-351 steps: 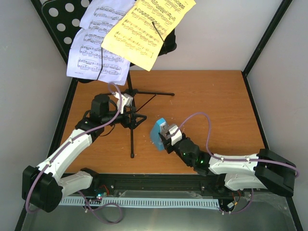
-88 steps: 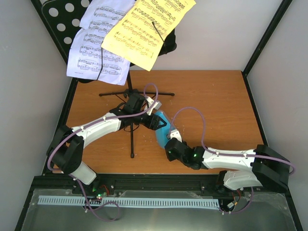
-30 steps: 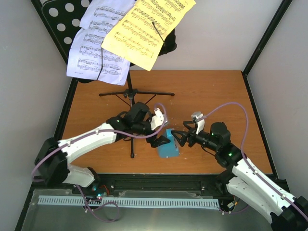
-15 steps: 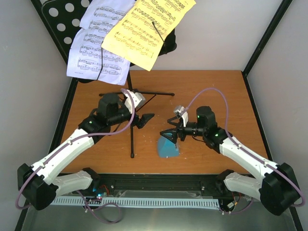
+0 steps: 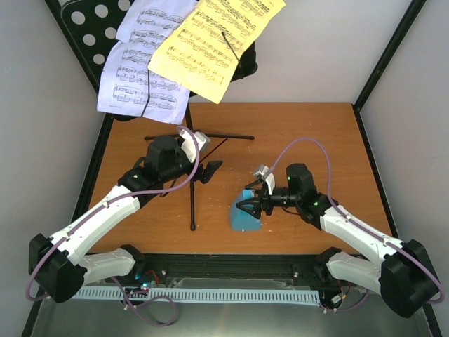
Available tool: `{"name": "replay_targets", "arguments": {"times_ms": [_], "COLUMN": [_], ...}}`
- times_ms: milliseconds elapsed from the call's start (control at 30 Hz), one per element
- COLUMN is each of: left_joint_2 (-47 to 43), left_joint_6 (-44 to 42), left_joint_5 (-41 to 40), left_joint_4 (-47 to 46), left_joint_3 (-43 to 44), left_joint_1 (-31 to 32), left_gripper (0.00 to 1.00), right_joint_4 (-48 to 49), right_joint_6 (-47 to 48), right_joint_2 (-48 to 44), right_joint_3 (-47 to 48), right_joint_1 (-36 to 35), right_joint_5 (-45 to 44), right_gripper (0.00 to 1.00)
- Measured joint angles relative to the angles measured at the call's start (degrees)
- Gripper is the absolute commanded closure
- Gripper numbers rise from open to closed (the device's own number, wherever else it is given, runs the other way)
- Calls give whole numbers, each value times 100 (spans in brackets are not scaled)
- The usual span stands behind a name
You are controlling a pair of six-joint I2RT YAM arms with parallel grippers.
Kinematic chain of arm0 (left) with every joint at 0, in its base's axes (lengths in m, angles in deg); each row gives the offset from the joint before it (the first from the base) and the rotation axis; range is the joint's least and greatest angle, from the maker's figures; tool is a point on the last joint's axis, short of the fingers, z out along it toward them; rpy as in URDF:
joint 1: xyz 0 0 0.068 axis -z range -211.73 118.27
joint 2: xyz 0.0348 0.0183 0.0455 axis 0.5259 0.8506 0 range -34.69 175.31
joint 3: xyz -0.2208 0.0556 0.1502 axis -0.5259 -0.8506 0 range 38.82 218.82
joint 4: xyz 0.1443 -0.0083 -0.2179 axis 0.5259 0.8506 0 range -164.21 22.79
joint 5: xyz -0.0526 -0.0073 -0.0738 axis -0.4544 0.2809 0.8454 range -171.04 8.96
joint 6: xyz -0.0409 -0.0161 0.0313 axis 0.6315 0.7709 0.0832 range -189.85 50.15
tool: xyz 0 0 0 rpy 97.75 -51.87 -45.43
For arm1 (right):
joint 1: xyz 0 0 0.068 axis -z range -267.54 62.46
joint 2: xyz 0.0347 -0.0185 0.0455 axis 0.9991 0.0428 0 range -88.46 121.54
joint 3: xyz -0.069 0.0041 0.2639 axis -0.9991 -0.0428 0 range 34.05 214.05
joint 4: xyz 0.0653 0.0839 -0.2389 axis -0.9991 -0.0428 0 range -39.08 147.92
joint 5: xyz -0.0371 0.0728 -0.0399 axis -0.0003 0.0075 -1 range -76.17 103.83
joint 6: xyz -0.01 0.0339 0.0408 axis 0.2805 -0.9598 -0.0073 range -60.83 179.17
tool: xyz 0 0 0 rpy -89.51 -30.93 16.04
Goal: Pack up the instrument practice props
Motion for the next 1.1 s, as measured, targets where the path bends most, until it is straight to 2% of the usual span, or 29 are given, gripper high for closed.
{"name": "replay_targets", "arguments": {"times_ms": [233,367,567,733,933,1100], "left_joint_2": [0,0,-2,-2,0,2], "left_joint_6": [22,68,125,146,153,153], "left_joint_5": [-114,-234,-385,-472,-516,-529], "left_joint_4": [-2,-4,-7,-9,-9,-9], "left_joint_3": [0,0,-33,-35,-35,-35], "left_joint_1": [0,0,0,0,0,0], "left_gripper": [1,1,0,0,0,1], "right_joint_4": [280,509,649,717,737,675], "right_joint_6": [-26,-164,-623,-1043,-1276,-1318], "right_joint_2": [-42,-535,-1062,-643,-155,-319], "right_joint_3": [-361,-623,-964,-811,-649,-651], "right_joint_1": [-109,-291,-365,-365,-433,-542], "right_joint_5": [-634,-1624,-3504,-4739,-4994,-4782], "right_gripper": [22,23,20,15,1,0]}}
